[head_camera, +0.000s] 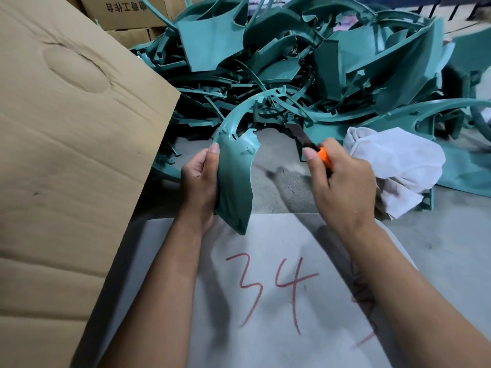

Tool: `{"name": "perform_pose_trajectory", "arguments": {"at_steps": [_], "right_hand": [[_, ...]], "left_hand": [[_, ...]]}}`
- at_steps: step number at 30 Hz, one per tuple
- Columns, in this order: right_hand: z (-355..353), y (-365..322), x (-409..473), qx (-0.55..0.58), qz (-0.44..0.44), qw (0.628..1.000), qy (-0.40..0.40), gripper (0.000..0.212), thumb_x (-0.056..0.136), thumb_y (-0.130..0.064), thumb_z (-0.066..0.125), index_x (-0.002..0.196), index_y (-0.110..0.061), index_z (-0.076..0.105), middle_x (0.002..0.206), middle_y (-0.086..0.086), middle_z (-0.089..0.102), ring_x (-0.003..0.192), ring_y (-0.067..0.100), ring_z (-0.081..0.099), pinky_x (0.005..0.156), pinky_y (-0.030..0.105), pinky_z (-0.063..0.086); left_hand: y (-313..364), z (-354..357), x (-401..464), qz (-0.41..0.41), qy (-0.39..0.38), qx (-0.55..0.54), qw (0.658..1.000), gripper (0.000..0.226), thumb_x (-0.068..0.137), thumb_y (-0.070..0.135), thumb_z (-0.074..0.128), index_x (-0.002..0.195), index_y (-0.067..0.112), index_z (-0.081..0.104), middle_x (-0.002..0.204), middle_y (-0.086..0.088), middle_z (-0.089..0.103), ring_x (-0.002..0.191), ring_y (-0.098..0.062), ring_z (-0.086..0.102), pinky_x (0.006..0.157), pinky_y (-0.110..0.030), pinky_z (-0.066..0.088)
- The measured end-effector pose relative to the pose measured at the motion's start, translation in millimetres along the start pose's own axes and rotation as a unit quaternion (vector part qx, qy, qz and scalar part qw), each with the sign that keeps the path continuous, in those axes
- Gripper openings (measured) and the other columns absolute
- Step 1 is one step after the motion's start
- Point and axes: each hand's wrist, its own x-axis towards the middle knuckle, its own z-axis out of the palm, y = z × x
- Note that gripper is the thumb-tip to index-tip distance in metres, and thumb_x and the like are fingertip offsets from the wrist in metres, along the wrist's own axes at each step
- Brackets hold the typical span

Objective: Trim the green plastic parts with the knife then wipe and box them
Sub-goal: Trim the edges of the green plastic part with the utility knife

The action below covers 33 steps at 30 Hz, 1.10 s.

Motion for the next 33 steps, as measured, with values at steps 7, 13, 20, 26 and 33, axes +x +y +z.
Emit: {"name": "perform_pose_trajectory", "arguments": {"at_steps": [7, 13, 20, 26, 33], "right_hand": [[-8.3, -2.5, -6.3, 0.101, -0.114, 0.983, -0.106, 0.045, 0.108, -0.046, 0.049, 0.076, -0.014, 0.046, 0.056, -0.005, 0.042, 0.049, 0.017, 0.045, 0.048, 0.039, 0.035], [-1.3, -4.4, -7.8, -0.026, -0.109, 0.980, -0.167, 0.046, 0.105, -0.059, 0.041, 0.079, -0.022, 0.051, 0.058, -0.008, 0.049, 0.054, 0.019, 0.051, 0.052, 0.035, 0.041], [-6.0, 10.7, -3.8, 0.033, -0.117, 0.983, -0.141, 0.043, 0.104, -0.051, 0.051, 0.076, -0.019, 0.055, 0.058, -0.009, 0.048, 0.054, 0.016, 0.049, 0.053, 0.037, 0.042], [-3.6, 4.1, -6.9, 0.074, -0.159, 0.966, -0.190, 0.043, 0.103, -0.053, 0.051, 0.077, -0.019, 0.057, 0.062, -0.009, 0.049, 0.057, 0.015, 0.050, 0.054, 0.037, 0.041], [-7.7, 8.8, -4.2, 0.120, -0.102, 0.984, -0.078, 0.044, 0.106, -0.045, 0.052, 0.077, -0.012, 0.054, 0.059, -0.006, 0.044, 0.054, 0.017, 0.046, 0.050, 0.038, 0.036]], "left_hand": [[-0.3, 3.2, 1.6, 0.105, 0.134, 0.107, 0.980, 0.038, 0.104, 0.035, 0.049, 0.072, 0.014, 0.047, 0.062, 0.011, 0.050, 0.057, -0.007, 0.043, 0.053, -0.025, 0.036], [1.5, 4.8, -1.3, 0.150, 0.234, 0.170, 0.945, 0.027, 0.106, 0.024, 0.053, 0.082, 0.012, 0.048, 0.075, 0.000, 0.053, 0.066, -0.012, 0.043, 0.063, -0.023, 0.035], [0.8, 0.3, 5.3, 0.102, 0.224, 0.121, 0.962, 0.035, 0.104, 0.036, 0.049, 0.080, 0.011, 0.051, 0.072, -0.007, 0.055, 0.067, -0.018, 0.047, 0.064, -0.032, 0.040], [5.2, -0.4, 7.7, 0.062, 0.212, 0.076, 0.972, 0.038, 0.100, 0.043, 0.049, 0.066, 0.026, 0.049, 0.058, 0.015, 0.056, 0.056, -0.003, 0.048, 0.057, -0.022, 0.039], [6.8, -2.4, 10.5, 0.005, 0.183, 0.057, 0.981, 0.047, 0.094, 0.048, 0.051, 0.056, 0.020, 0.047, 0.055, 0.008, 0.050, 0.058, -0.015, 0.041, 0.060, -0.031, 0.034]]}}
